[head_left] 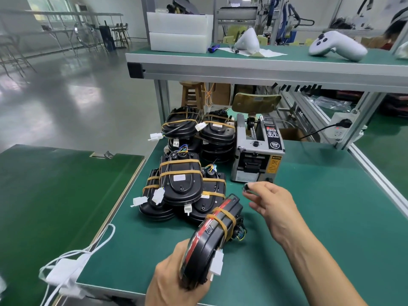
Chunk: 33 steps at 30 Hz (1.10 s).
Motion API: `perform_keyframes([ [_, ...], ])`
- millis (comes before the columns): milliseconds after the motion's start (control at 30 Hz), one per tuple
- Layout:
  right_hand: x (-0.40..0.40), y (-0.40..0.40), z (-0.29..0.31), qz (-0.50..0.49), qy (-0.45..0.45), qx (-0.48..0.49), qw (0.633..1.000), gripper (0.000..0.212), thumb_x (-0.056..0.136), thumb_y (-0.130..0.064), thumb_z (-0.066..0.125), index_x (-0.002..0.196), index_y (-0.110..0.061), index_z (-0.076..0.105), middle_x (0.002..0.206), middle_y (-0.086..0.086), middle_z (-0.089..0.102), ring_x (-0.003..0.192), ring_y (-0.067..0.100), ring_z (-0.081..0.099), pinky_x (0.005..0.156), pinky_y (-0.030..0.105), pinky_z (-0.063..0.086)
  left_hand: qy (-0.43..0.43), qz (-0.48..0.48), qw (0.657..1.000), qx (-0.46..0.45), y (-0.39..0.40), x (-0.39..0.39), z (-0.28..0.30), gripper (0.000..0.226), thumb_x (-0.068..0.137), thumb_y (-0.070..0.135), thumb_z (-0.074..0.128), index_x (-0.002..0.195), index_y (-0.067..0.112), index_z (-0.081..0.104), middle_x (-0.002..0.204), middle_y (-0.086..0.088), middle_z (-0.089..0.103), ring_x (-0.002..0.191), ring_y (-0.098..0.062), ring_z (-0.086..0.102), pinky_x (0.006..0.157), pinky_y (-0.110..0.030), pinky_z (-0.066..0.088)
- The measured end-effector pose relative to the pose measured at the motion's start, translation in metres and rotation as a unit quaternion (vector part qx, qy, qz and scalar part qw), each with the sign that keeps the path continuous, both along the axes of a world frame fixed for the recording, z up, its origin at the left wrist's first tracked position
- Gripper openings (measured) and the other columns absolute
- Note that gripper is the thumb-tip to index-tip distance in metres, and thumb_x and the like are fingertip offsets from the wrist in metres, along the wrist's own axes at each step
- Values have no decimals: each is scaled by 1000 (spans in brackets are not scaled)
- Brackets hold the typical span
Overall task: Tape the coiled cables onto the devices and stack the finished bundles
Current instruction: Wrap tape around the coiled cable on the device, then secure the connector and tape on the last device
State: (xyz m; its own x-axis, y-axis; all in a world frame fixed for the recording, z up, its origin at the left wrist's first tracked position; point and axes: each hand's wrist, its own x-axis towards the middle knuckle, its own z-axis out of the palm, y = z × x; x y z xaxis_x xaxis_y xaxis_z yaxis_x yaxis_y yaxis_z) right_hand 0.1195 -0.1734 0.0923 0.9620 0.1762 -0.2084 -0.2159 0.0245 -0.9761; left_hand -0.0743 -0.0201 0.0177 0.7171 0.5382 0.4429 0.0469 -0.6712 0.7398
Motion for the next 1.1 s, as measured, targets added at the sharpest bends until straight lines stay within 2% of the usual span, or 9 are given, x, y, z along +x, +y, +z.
perform_keyframes([
  [67,-12,-4,7,62,-7,-25,998,18,91,-23,79,74,-17,75,91,1,80,93,12,76,89,32,58,-22,2,999,27,0,2,2,57,81,93,54,116,48,61,79,5,65,66,-21,62,54,-24,48],
  [133,-19,-4,11,82,-22,-50,995,20,90,-22,80,72,-17,73,83,0,77,84,11,71,85,29,59,-35,9,998,49,-2,4,5,57,83,91,53,118,47,60,93,4,63,75,-24,60,54,-25,47],
  [233,-23,-1,13,82,-31,-58,994,19,90,-19,80,74,-14,73,76,-1,72,75,10,63,78,26,57,-15,25,999,42,-3,3,6,61,80,94,51,117,47,60,65,0,65,78,-25,62,54,-27,48],
  [300,-24,1,13,77,-34,-61,995,16,91,-19,80,76,-13,74,76,-3,73,74,6,63,76,25,57,-6,20,999,41,-2,2,4,62,80,95,50,116,46,60,60,-1,64,81,-25,61,54,-27,47],
  [467,-24,2,10,74,-48,-74,993,16,90,-20,80,76,-15,74,75,-5,74,70,0,64,71,24,52,-21,18,999,42,-2,3,3,61,79,94,53,115,46,64,62,1,64,74,-24,62,52,-27,47],
  [600,-22,3,11,71,-59,-86,992,18,89,-20,80,73,-15,75,74,-1,73,70,5,60,66,20,51,-21,19,998,49,-3,3,4,62,81,94,52,113,42,65,60,0,63,77,-24,60,53,-26,47],
  [700,-22,4,11,68,-66,-94,991,16,88,-20,81,75,-13,76,81,5,77,74,10,61,70,26,52,-20,28,998,47,-5,4,4,62,81,94,49,112,42,64,58,2,62,82,-24,60,56,-28,47],
  [867,-23,5,10,61,-78,-106,989,17,88,-17,81,72,-15,77,75,-4,76,73,6,64,72,27,54,-26,20,998,47,-3,4,4,61,82,93,52,112,41,66,58,2,63,79,-24,61,54,-26,47],
  [1100,-21,5,9,56,-78,-102,990,15,87,-17,81,73,-14,77,75,-4,76,74,9,63,74,32,54,-26,-5,999,32,0,3,4,58,82,90,54,115,43,64,60,3,62,75,-24,60,53,-25,48],
])
